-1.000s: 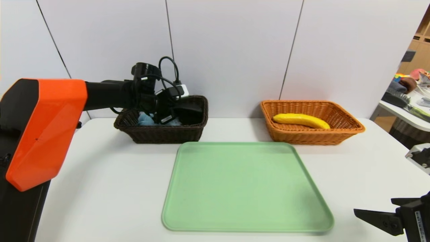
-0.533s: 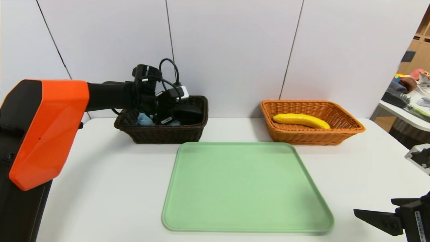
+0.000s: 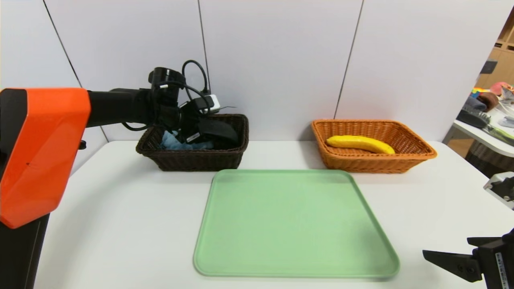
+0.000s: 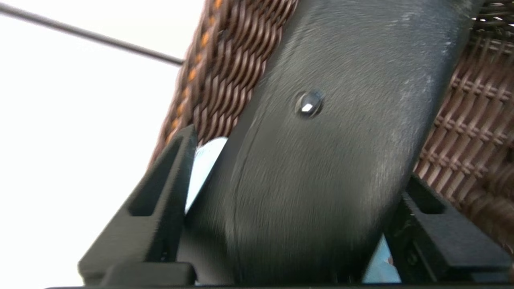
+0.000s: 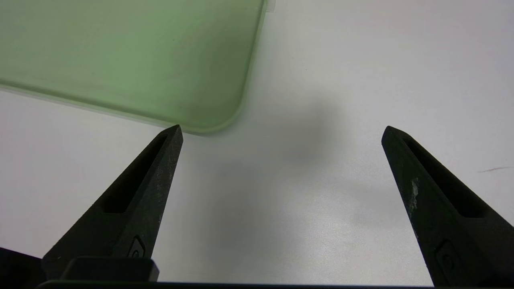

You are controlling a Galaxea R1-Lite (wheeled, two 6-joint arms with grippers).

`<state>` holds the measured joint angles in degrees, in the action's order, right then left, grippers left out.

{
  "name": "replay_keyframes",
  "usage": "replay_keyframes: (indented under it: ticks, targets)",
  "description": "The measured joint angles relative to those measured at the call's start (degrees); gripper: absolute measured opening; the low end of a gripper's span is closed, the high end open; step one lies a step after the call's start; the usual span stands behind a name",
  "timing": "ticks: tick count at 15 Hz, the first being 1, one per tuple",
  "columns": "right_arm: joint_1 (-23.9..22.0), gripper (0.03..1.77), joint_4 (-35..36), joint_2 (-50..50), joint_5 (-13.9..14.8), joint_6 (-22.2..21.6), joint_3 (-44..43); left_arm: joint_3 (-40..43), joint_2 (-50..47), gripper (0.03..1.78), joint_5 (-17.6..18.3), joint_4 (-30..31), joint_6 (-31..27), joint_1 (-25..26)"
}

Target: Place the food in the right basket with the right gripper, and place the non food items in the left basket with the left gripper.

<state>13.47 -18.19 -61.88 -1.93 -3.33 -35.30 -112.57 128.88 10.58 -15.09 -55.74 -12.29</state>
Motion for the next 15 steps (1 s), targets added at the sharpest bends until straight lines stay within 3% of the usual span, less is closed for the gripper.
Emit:
replay_keyframes:
  ticks: [9,15]
  targets:
    - [0.0,1.71,1.8,0.0,-0.2,0.0,0.2,0.0,-7.4,1.61,0.3,-4.4,0.4,0.7]
    - [0.0,1.71,1.9,-0.1,-0.2,0.1,-0.1,0.1,-16.0,1.66,0.4,-13.2,5.0,1.1]
